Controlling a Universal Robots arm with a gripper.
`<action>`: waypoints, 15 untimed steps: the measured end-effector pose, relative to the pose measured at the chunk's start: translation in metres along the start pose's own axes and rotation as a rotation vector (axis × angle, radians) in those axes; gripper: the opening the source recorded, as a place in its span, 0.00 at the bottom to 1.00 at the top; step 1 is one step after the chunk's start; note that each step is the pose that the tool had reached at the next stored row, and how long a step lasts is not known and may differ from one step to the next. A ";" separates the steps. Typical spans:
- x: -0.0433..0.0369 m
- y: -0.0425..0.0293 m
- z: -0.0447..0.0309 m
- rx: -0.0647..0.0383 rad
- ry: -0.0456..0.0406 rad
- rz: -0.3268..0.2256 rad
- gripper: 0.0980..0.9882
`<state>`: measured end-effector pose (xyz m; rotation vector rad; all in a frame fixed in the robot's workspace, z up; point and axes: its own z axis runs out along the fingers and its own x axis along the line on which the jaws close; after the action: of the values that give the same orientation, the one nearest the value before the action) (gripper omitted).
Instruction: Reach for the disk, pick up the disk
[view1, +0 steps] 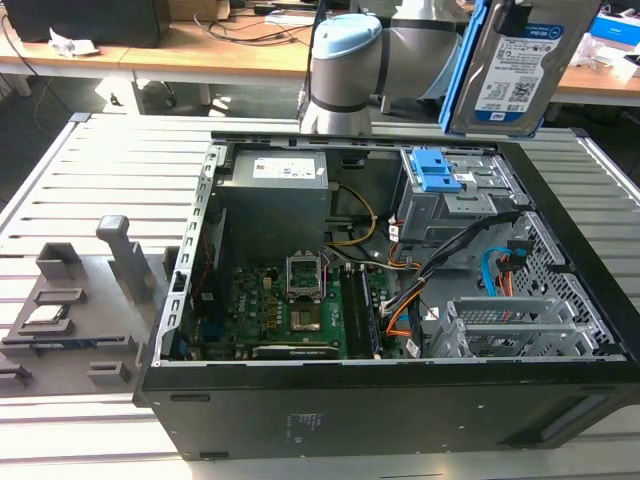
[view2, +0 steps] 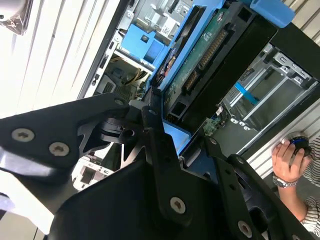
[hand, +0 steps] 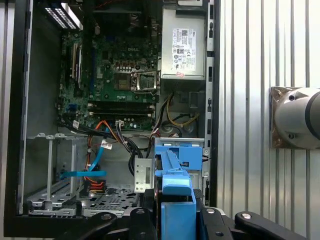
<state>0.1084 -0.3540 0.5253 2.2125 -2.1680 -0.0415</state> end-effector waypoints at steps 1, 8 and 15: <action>0.0000 -0.0025 -0.0001 0.000 0.0000 0.000 0.30; 0.0000 -0.0147 -0.0007 0.000 0.0000 0.000 0.30; 0.0081 -0.0148 -0.0006 0.000 0.0000 0.000 0.30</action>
<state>0.1233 -0.3618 0.5253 2.2125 -2.1679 -0.0416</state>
